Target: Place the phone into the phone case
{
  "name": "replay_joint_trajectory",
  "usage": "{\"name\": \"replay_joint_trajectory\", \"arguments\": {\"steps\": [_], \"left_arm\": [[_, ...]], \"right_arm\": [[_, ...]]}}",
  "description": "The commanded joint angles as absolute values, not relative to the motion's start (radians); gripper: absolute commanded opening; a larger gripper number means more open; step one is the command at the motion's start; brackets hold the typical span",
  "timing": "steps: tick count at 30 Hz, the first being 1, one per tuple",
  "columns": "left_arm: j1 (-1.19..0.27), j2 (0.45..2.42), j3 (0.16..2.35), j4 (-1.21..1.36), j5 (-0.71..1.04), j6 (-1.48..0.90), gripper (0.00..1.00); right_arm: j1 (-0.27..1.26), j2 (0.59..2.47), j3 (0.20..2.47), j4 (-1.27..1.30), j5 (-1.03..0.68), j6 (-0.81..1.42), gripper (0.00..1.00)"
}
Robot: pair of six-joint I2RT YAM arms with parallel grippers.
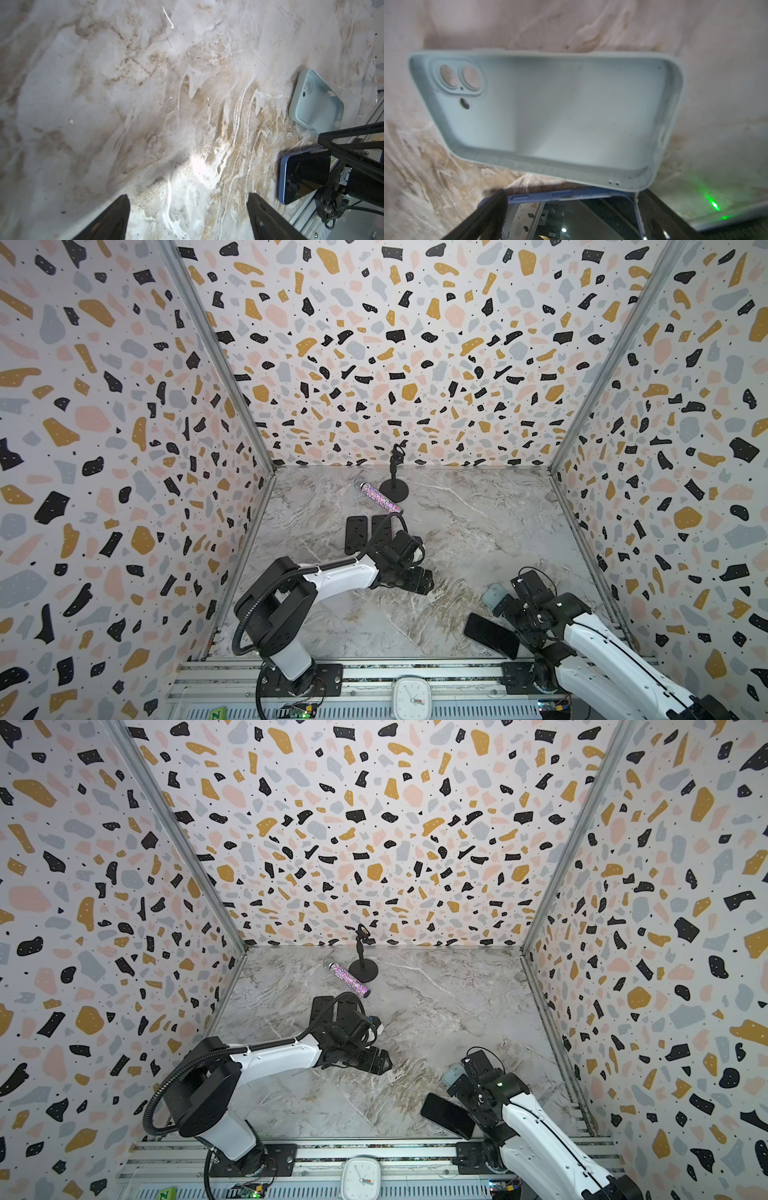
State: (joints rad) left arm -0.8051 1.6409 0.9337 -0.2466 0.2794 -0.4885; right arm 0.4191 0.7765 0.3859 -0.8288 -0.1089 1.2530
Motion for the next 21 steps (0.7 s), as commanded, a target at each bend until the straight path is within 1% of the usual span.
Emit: {"name": "replay_joint_trajectory", "arguments": {"steps": [1, 4, 9, 12, 16, 21], "left_arm": [[-0.810, 1.651, 0.958, -0.267, 0.293, -0.470, 0.89], [-0.810, 1.639, 0.946, -0.268, 0.306, -0.471, 0.89], [-0.808, 1.587, 0.888, -0.251, 0.369, -0.488, 0.90], [-0.808, 1.550, 0.844, -0.251, 0.398, -0.498, 0.90], [-0.805, 1.511, 0.802, -0.278, 0.393, -0.501, 0.90], [-0.793, 1.445, 0.754, -0.293, 0.397, -0.518, 0.89]], "right_arm": [[0.458, 0.764, 0.293, -0.776, -0.216, 1.266, 0.98], [0.521, 0.735, 0.301, -0.772, -0.223, 1.295, 0.96], [0.576, 0.764, 0.312, -0.726, -0.263, 1.300, 0.95], [0.611, 0.817, 0.320, -0.650, -0.283, 1.293, 0.93], [0.691, 0.929, 0.337, -0.514, -0.318, 1.289, 0.92], [0.750, 1.056, 0.382, -0.369, -0.378, 1.231, 0.93]]}}
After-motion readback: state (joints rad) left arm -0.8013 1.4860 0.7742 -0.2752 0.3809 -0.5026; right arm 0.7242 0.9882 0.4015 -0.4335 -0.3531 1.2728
